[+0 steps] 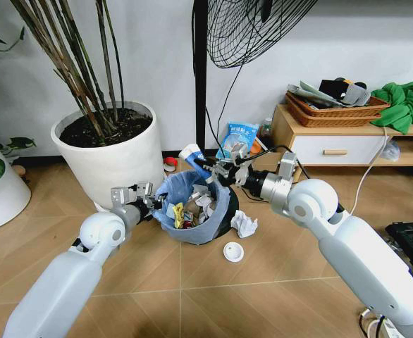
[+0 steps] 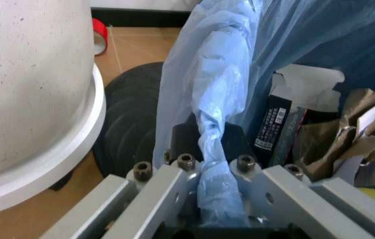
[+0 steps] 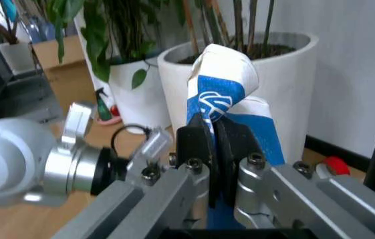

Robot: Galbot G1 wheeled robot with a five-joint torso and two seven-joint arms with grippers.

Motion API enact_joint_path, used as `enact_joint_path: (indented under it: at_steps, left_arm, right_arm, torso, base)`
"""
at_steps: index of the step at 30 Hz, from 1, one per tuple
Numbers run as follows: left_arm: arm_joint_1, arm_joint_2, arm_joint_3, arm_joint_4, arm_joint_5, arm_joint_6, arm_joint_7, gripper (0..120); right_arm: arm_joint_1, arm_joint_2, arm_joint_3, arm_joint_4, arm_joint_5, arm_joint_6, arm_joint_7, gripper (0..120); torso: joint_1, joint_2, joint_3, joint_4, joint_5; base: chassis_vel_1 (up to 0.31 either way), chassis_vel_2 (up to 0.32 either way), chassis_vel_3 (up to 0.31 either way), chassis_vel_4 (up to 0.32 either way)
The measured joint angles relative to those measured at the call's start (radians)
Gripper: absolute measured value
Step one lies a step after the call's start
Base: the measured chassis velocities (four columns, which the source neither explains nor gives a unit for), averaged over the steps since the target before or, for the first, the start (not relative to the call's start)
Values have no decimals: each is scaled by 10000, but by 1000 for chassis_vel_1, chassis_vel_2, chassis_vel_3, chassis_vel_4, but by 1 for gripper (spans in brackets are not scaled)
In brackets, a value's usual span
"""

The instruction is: Pick up the trash bin and place the garbage on the floor into it.

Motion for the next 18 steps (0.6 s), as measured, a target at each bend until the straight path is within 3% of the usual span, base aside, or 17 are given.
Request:
enact_joint_path:
  at_steps: [3, 18]
  left_arm:
    - [-49, -38, -6, 59, -1, 1, -7, 0]
    - [-174, -152, 40, 153, 12, 1, -7, 0]
  right_arm:
    - [-66, -20, -2, -42, -211, -59, -133, 5]
    - [-183, 8, -200, -280, -555, 109, -78, 59]
  torso:
    - [0, 0, 0, 0, -1]
    - [0, 0, 0, 0, -1]
  base:
    - [0, 0, 0, 0]
    - [0, 0, 0, 0]
